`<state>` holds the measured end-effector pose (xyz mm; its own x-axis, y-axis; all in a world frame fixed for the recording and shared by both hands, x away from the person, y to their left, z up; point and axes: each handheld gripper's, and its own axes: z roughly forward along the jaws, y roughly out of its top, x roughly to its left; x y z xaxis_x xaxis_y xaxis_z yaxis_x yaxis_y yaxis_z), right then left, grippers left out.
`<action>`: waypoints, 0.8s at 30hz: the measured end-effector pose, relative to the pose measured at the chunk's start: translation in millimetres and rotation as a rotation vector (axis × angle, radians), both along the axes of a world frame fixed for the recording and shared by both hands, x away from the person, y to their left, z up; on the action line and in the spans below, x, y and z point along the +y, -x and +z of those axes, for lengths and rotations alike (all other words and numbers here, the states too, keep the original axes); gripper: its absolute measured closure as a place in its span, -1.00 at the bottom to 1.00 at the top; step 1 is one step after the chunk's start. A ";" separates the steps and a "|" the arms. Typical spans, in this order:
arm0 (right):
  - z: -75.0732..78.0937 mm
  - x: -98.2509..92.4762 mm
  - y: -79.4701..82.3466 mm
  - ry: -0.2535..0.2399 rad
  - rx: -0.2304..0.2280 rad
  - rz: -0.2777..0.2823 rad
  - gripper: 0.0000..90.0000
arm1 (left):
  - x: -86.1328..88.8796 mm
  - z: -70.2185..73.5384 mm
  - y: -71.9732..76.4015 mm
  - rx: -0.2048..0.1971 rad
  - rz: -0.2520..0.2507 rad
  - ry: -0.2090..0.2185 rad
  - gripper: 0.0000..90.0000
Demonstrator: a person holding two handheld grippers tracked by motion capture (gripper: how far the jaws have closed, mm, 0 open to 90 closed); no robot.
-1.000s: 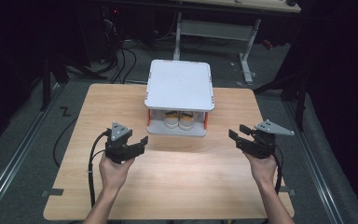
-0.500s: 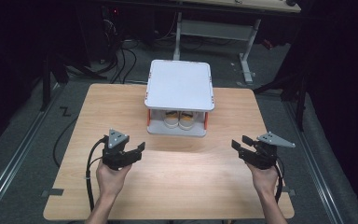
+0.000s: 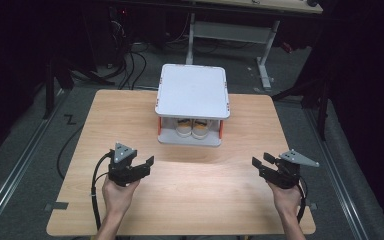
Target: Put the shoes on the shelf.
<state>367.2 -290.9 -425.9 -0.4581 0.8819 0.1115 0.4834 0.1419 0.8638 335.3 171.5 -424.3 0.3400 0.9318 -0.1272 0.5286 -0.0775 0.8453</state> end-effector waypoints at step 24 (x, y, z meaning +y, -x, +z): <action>-47.7 -18.4 5.0 0.047 0.094 -0.093 0.05 | 5.4 -47.3 -3.0 0.121 0.036 -0.036 -0.22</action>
<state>362.2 -309.3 -473.6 -0.3637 0.9252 0.1079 0.5752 0.1319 0.8073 338.4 176.9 -471.5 0.2904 0.9477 -0.1320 0.6298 -0.0854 0.7721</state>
